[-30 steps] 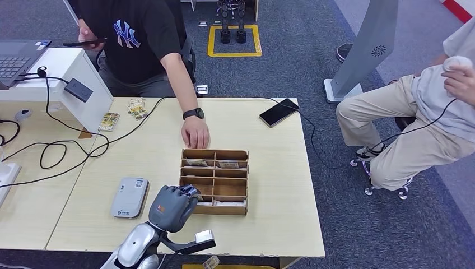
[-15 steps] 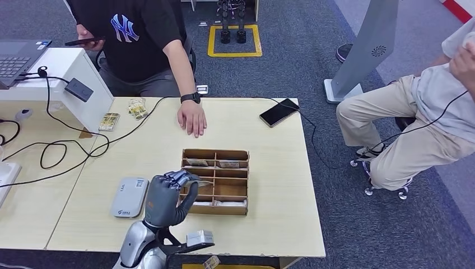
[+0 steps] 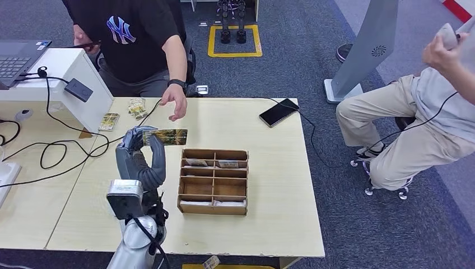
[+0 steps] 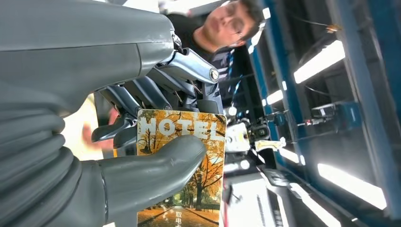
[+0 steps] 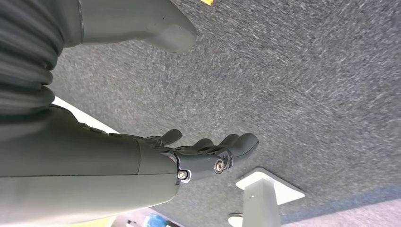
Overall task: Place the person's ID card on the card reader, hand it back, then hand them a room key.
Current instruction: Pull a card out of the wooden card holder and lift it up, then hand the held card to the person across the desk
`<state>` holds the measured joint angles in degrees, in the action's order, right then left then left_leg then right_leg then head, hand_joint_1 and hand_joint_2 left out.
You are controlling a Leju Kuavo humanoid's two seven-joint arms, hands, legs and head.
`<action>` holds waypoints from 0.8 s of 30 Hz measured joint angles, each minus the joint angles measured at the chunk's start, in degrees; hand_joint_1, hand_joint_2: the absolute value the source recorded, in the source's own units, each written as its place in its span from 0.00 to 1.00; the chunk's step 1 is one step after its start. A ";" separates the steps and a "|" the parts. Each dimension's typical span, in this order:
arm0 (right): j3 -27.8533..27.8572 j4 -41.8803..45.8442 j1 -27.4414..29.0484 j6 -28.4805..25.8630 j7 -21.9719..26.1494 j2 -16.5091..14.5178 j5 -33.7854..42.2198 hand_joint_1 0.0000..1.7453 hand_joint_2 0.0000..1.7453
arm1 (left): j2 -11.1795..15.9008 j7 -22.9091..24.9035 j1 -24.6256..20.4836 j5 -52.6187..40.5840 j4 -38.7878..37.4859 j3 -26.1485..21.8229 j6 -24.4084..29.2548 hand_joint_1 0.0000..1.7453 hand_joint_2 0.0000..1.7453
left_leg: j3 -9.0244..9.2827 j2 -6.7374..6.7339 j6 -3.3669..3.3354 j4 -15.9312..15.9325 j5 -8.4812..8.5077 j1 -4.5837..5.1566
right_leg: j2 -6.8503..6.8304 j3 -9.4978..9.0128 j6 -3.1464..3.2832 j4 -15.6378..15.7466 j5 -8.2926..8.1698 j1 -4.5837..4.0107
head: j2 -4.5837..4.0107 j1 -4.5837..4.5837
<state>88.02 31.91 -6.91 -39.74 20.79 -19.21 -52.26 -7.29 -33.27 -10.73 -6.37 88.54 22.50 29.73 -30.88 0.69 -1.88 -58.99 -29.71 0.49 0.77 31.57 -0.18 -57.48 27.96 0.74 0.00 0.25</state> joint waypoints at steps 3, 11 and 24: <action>0.00 -0.06 -0.01 0.00 0.37 0.00 -0.99 0.00 1.00 | -0.66 1.23 -1.79 6.89 0.09 -1.71 -3.36 1.00 1.00 | -0.01 0.00 0.00 0.00 0.00 0.00 | 0.00 0.00 0.00 0.00 0.00 0.00 | 0.00 0.00; 0.00 -0.60 -0.11 0.00 0.95 0.00 -2.96 0.00 1.00 | -1.54 4.83 -7.68 13.91 -3.62 -7.08 -5.34 1.00 1.00 | 0.00 0.00 0.00 -0.01 0.00 0.01 | 0.00 0.00 -0.01 0.00 -0.01 0.01 | 0.00 0.00; 0.00 -1.32 -0.24 0.00 1.05 0.00 -6.07 0.00 1.00 | -1.45 9.08 -20.07 11.72 -20.05 -11.94 2.88 1.00 1.00 | -0.01 0.00 -0.01 -0.01 0.01 0.01 | 0.00 -0.01 0.00 -0.01 -0.02 0.01 | 0.00 0.00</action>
<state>88.02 30.59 -7.15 -39.74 21.85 -19.21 -58.33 -8.75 -24.20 -30.80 5.35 68.49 10.57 32.62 -30.89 0.69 -1.89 -59.00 -29.69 0.50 0.78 31.56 -0.18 -57.49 27.94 0.75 0.00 0.25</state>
